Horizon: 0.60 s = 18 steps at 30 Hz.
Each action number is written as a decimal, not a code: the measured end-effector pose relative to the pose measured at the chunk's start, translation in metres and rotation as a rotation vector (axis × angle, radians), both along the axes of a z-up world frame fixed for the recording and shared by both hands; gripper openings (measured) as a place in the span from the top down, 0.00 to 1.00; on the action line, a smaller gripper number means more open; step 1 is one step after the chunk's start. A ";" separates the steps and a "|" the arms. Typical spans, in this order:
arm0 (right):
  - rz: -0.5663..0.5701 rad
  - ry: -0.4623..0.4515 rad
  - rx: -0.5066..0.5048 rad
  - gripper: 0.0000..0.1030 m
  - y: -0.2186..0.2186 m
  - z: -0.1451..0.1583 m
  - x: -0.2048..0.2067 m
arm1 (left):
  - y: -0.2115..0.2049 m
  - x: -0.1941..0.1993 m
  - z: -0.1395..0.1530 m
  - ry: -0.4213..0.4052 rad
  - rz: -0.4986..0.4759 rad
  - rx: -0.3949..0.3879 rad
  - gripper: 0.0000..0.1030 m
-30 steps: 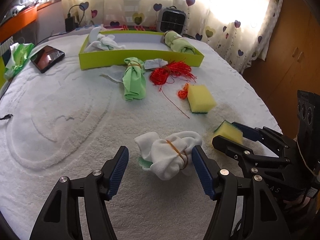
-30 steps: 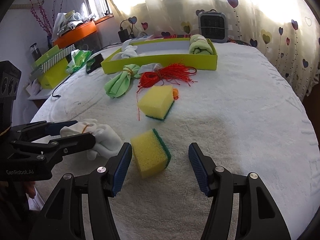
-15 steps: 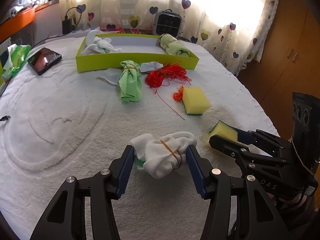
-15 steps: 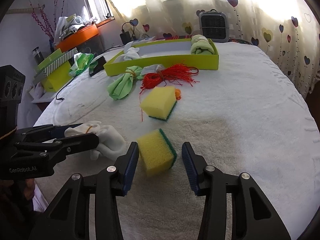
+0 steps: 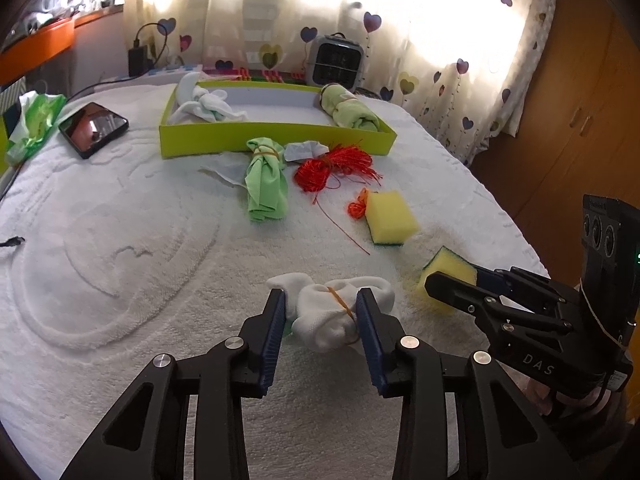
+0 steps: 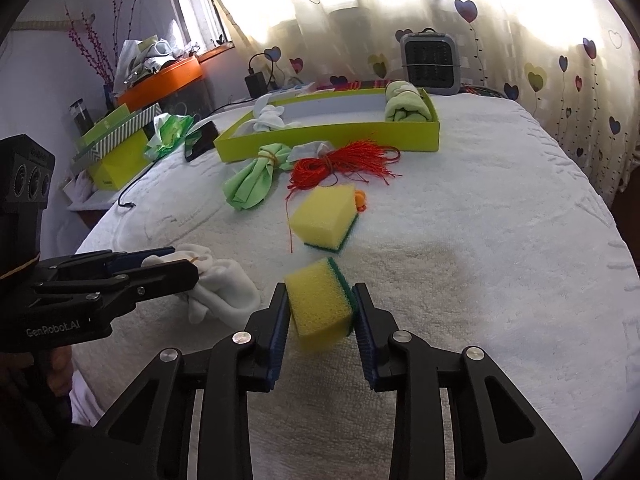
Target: Organize soft objects
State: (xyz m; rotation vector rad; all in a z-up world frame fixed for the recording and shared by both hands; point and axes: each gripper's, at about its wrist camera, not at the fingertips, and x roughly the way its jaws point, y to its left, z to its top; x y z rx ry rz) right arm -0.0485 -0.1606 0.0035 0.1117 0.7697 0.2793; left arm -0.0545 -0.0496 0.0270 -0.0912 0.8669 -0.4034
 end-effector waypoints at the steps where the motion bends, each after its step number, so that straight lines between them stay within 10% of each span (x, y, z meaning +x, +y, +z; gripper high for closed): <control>1: 0.000 0.000 0.001 0.69 0.000 0.000 0.000 | 0.001 0.001 0.000 -0.001 0.004 0.000 0.66; 18: -0.022 -0.002 -0.010 0.69 -0.004 0.001 0.001 | 0.027 -0.001 0.005 -0.039 0.086 0.013 0.66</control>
